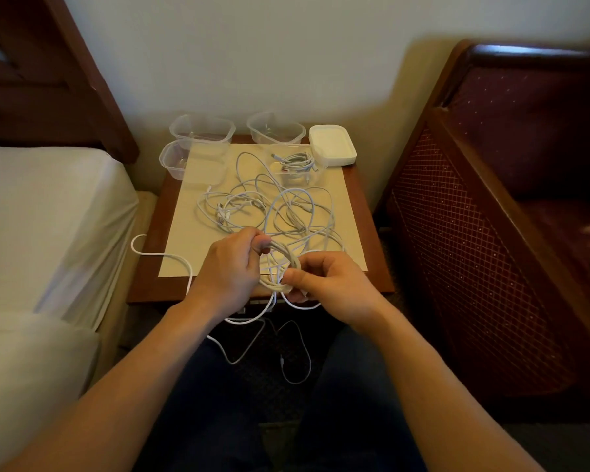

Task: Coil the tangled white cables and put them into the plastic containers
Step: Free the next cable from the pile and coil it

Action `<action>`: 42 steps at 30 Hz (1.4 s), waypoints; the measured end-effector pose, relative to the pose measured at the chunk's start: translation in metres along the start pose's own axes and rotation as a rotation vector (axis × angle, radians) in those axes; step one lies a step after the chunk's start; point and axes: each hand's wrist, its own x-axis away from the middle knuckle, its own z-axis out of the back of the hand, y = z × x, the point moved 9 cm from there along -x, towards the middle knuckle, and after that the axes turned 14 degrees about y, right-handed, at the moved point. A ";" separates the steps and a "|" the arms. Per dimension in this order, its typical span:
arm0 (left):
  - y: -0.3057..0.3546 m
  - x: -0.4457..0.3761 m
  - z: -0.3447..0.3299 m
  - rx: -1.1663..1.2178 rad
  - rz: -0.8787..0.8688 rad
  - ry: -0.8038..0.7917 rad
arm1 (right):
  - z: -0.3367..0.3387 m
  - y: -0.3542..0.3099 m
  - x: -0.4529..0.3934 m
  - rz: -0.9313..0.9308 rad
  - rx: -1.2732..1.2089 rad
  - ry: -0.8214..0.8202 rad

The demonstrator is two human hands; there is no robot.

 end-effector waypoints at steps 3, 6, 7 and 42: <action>-0.004 0.002 -0.003 0.075 0.073 -0.036 | 0.006 -0.002 -0.002 -0.008 -0.016 0.070; -0.011 0.007 -0.006 0.165 0.148 -0.062 | 0.010 -0.009 -0.001 0.005 -0.023 0.077; -0.012 0.007 -0.006 0.174 0.159 -0.058 | 0.010 -0.011 -0.001 0.016 -0.021 0.068; -0.015 0.027 -0.035 0.880 0.670 -0.537 | 0.022 -0.018 -0.002 0.137 0.097 -0.082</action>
